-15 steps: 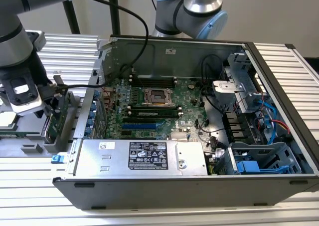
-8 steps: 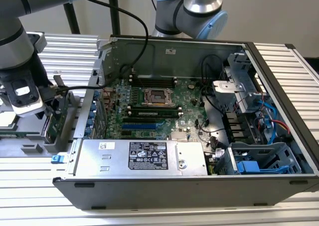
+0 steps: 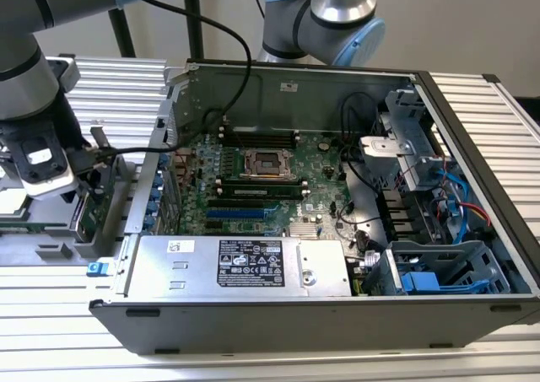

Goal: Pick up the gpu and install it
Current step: 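Pick up the gpu and move the gpu toward the slot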

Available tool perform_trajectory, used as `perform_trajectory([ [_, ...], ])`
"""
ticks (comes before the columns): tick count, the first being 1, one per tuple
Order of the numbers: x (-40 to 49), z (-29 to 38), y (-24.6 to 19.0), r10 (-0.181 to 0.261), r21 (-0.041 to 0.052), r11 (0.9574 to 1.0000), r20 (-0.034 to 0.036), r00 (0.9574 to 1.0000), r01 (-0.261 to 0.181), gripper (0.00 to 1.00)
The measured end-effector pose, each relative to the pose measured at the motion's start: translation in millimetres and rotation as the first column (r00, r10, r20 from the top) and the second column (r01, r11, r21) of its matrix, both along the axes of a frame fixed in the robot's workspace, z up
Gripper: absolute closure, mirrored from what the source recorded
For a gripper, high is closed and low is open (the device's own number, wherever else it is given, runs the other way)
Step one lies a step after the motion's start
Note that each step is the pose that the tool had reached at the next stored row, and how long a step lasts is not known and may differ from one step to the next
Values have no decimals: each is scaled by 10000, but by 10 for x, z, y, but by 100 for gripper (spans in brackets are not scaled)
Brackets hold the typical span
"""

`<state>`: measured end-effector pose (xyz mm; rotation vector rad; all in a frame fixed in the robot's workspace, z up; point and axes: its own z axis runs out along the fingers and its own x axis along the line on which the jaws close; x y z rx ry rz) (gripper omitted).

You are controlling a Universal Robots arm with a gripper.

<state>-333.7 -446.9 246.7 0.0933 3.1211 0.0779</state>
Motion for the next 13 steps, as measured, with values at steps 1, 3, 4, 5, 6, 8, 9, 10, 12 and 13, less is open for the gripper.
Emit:
perform_trajectory([
  [1, 0, -4, 0, 1, 0, 10000, 0, 10000, -1, 0],
  [3, 0, -13, 0, 1, 0, 10000, 0, 10000, -1, 0],
  [4, 0, -18, 0, 2, 0, 10000, 0, 10000, -2, 0],
  [5, -1, -23, 0, 1, 1, 10000, 0, 10000, -1, 0],
  [6, -1, -27, 0, 1, 0, 10000, -1, 10000, -1, 0],
  [8, -1, -35, 0, 1, 1, 10000, 0, 10000, -1, 0],
  [9, -1, -39, 0, 1, 0, 10000, 0, 10000, -1, 0],
  [10, -1, -43, 0, 1, -1, 10000, -1, 10000, -1, 0],
  [12, -2, -50, 0, 1, 0, 10000, -1, 10000, -1, 0],
  [13, -2, -52, 0, 1, -1, 10000, -2, 10000, -1, 0],
])
